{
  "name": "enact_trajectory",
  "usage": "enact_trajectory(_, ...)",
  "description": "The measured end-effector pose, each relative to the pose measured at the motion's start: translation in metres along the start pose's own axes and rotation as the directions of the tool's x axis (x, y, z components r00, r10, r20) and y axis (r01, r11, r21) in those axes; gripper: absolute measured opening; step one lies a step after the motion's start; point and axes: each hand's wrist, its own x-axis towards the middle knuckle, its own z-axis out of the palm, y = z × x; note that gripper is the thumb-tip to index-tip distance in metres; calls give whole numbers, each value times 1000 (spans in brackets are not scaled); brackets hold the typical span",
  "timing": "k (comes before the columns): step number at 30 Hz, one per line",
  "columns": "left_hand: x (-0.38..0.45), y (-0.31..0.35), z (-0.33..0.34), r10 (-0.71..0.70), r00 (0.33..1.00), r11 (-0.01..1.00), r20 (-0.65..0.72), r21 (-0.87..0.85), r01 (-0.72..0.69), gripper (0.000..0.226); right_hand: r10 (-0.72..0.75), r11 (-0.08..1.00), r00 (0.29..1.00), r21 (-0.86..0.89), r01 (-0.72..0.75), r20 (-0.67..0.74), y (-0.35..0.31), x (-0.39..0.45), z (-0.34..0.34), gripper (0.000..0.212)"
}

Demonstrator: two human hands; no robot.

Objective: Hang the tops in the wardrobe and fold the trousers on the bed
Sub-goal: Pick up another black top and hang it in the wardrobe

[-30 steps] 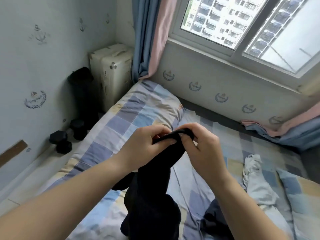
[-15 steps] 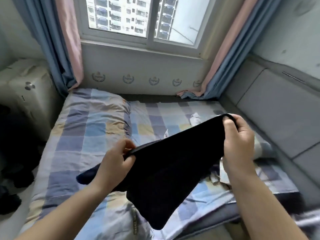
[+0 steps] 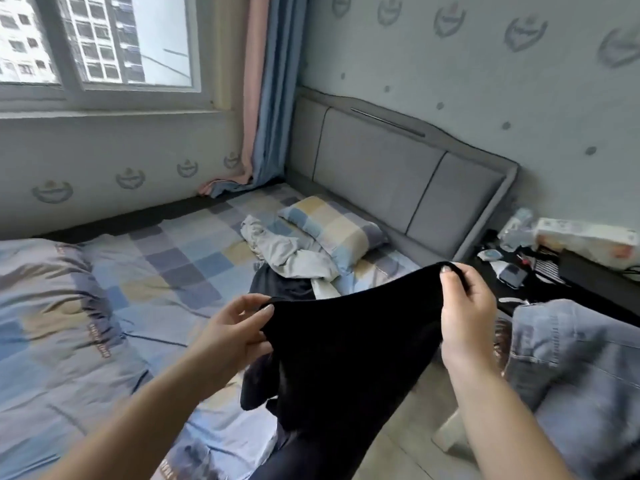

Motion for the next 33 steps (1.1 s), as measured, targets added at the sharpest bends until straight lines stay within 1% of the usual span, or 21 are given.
enact_trajectory(1,2,-9,28,-21,998,999,55,-27,23,29,12,1000,999,-11,-13,-49,4,4,-30,14)
enact_trajectory(3,4,-28,88,-62,985,993,159,-93,78,27,30,998,988,-47,-37,-149,12,10,-95,15)
enact_trajectory(5,6,-41,125,-60,968,972,244,-206,112,26,59,995,976,-70,-75,-210,17,11,-138,21)
enact_trajectory(7,3,-55,168,-59,948,947,314,-283,152,30,69,989,958,-107,-103,-280,21,10,-186,25)
enact_trajectory(9,0,-73,222,-65,917,925,393,-322,203,31,10,978,943,-194,-79,-332,22,11,-246,25)
enact_trajectory(12,-4,-95,292,-53,889,907,456,-350,234,34,6,958,914,-261,-122,-405,23,11,-314,24)
enact_trajectory(15,-6,-118,350,-56,840,888,540,-357,289,37,55,952,843,-226,-206,-534,22,5,-374,23)
enact_trajectory(17,-3,-132,382,-78,815,882,574,-341,325,42,100,946,788,-187,-264,-607,22,-4,-412,12)
enact_trajectory(19,3,-151,419,-119,770,868,627,-311,388,45,106,939,736,-175,-295,-668,18,-14,-451,16)
enact_trajectory(21,8,-162,446,-139,736,860,662,-287,421,44,107,934,709,-173,-311,-696,13,-21,-473,21)
enact_trajectory(23,8,-181,487,-173,682,867,711,-218,447,37,108,936,658,-146,-320,-746,7,-30,-502,23)
enact_trajectory(25,4,-195,522,-191,635,873,749,-166,458,24,109,931,629,-143,-336,-769,3,-35,-522,24)
enact_trajectory(26,1,-202,540,-194,600,871,776,-145,469,20,103,925,610,-150,-349,-786,3,-36,-534,25)
enact_trajectory(28,-1,-219,574,-222,535,854,815,-102,510,19,72,916,567,-170,-363,-821,6,-36,-557,28)
enact_trajectory(29,0,-227,585,-236,508,848,829,-81,525,19,56,916,558,-181,-359,-828,6,-36,-564,29)
enact_trajectory(33,18,-265,641,-336,361,825,870,88,558,14,23,900,473,-187,-393,-881,24,-26,-602,31)
